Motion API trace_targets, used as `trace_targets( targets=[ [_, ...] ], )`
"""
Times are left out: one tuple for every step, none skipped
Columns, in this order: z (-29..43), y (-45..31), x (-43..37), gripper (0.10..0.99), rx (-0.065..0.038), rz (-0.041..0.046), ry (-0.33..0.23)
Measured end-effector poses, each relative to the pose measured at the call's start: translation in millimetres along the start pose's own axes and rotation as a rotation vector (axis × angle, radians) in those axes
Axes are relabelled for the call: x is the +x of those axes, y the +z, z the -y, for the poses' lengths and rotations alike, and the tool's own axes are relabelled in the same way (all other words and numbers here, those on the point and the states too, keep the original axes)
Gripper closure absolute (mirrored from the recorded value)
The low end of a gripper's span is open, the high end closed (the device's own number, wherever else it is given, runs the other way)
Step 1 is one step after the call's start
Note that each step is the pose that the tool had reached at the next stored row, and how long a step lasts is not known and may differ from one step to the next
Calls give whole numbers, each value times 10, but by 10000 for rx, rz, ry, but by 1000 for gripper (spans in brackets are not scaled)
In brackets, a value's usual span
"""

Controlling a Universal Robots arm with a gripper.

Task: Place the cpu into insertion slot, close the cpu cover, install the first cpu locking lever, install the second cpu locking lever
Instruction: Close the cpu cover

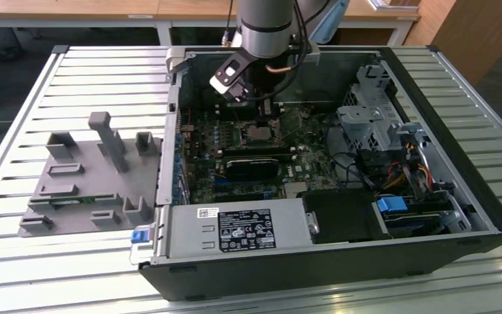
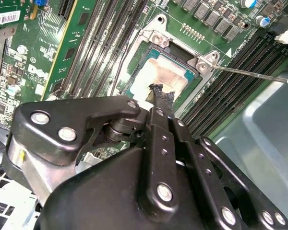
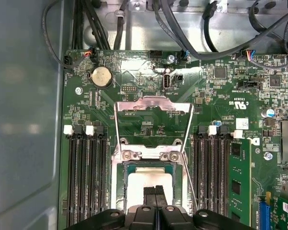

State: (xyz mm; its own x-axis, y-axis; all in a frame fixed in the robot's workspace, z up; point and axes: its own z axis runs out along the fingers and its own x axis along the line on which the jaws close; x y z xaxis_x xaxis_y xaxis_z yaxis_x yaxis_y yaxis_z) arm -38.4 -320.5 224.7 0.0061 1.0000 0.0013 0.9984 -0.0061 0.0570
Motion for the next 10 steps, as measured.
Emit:
trace_targets(
  targets=[
    [0, -4, 0, 980, 1, -1, 0],
    [0, -10, 0, 980, 2, -1, 0],
    [-1, -15, 0, 980, 2, -1, 1],
    [-1, -20, 0, 980, 3, -1, 0],
    [-1, -26, 0, 980, 3, -1, 0],
    [-2, -32, 0, 980, 4, -1, 0],
    [-2, -37, 0, 980, 5, -1, 0],
    [-2, -41, 0, 980, 5, -1, 0],
    [-3, -46, 0, 980, 6, 0, 0],
    [-3, -53, 0, 980, 7, -1, 0]
  ],
)
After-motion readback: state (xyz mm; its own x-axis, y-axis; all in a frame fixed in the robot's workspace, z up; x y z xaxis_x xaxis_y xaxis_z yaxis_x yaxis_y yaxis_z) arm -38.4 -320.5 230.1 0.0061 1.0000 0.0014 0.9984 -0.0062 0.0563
